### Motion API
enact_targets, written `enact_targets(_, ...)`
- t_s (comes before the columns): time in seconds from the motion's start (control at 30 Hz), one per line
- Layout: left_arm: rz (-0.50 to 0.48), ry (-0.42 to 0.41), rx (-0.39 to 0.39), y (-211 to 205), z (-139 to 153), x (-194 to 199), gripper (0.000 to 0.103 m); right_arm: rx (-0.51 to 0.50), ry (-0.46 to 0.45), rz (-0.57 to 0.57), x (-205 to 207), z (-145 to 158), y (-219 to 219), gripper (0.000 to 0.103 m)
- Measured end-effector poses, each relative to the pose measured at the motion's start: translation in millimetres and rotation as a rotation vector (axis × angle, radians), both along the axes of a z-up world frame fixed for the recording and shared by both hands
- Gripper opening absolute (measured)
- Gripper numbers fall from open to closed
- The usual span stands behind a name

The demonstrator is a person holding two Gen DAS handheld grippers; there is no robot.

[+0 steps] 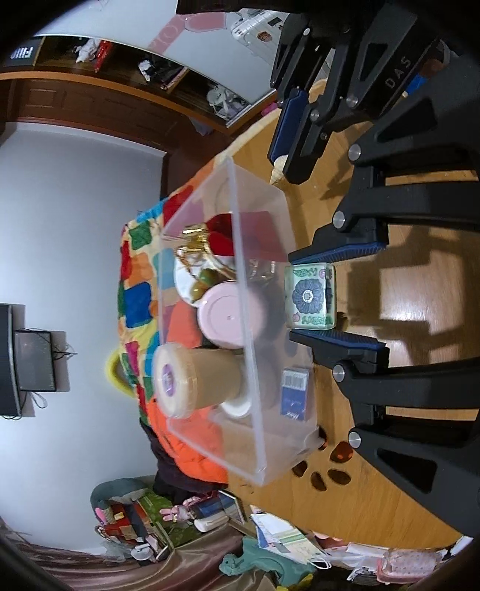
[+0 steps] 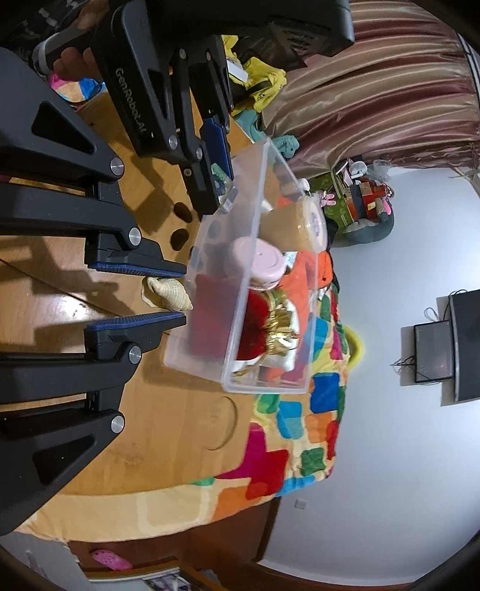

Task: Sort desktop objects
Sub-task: 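Carry the seashell and green charm over the clear box with both tools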

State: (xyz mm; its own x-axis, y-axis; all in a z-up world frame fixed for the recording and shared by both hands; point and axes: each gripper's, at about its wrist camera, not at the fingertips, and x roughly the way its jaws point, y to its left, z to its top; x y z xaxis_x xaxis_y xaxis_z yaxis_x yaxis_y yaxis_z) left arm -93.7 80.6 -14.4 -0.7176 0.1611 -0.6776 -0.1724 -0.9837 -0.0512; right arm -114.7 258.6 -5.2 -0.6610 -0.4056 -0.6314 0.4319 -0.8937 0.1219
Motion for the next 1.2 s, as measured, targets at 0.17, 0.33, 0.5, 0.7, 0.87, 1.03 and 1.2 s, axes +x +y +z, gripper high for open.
enact_targets(0.17,-0.002,0.013,0.024,-9,11,-4,0.033,0.02,0.041,0.006,-2,14,-7,0.017)
enact_targets(0.33,0.002,0.029,0.026,-17,19,-11,0.033,0.055,0.075,0.008,-4,24,-12,0.017)
enact_targets(0.5,0.013,0.047,0.028,-23,27,-21,0.033,0.075,0.094,0.016,-13,29,-14,0.017)
enact_targets(0.7,0.016,0.054,0.007,-27,28,-36,0.033,0.071,0.096,0.026,-30,30,-20,0.017)
enact_targets(0.87,0.019,0.037,0.018,-30,21,-47,0.033,0.059,0.072,0.037,-47,24,-27,0.017)
enact_targets(1.03,0.011,0.026,0.016,-29,15,-58,0.033,0.049,0.056,0.055,-60,19,-36,0.017)
enact_targets(1.2,0.012,0.012,0.026,-30,10,-66,0.033,0.045,0.039,0.063,-69,13,-41,0.017)
